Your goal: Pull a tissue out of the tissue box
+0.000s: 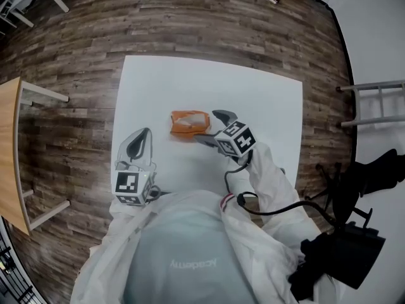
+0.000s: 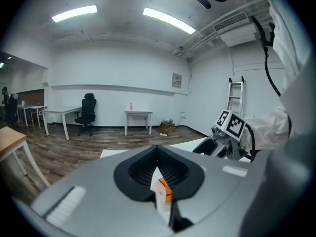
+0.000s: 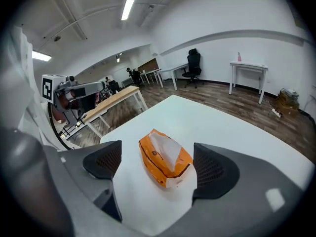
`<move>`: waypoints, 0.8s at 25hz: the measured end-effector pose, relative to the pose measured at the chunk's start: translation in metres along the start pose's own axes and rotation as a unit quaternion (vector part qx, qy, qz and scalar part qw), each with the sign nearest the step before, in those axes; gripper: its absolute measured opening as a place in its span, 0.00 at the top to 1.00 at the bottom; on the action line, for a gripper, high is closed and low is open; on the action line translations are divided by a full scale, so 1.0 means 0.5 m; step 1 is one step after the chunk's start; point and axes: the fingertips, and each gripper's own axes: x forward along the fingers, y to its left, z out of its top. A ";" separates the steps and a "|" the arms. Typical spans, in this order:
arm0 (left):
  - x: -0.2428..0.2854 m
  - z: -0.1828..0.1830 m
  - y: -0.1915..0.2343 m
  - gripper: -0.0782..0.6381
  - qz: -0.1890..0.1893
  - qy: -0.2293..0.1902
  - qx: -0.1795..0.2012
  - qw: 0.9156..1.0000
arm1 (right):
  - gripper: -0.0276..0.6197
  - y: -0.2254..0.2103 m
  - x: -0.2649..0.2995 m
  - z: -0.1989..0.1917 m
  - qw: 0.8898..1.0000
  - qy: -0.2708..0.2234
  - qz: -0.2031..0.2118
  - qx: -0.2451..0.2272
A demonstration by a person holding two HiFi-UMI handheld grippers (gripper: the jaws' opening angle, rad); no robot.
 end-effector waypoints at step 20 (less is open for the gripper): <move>-0.011 -0.020 0.000 0.89 0.005 0.004 -0.016 1.000 | 0.49 -0.044 0.078 -0.027 0.996 0.077 0.032 -0.020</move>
